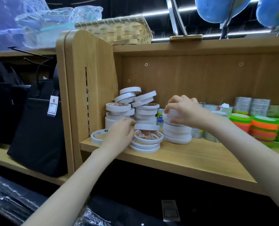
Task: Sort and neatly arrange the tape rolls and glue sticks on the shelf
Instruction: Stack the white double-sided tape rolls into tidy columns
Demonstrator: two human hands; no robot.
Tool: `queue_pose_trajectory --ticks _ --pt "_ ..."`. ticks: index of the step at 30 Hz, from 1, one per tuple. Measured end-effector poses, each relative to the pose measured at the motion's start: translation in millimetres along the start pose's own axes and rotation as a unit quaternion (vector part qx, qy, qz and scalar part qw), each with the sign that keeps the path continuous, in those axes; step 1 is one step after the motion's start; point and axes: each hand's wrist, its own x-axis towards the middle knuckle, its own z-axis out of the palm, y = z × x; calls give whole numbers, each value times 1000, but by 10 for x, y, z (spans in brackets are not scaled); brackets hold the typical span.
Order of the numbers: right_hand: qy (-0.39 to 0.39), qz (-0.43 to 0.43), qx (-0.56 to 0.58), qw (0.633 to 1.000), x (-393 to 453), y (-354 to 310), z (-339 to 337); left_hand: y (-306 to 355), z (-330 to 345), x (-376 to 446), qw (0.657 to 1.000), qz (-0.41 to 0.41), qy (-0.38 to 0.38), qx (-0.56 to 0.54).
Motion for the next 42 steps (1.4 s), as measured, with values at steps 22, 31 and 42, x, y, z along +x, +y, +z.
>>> queue_pose_trajectory --ticks 22,31,42 --pt "-26 -97 247 964 483 -825 151 -808 -490 -524 994 -69 26 -75" --pt "-49 -175 287 941 726 -1178 458 -909 -450 -599 994 5 75 -81" --pt "-27 -37 190 981 1237 -837 502 -813 -378 -420 997 -38 20 -70"
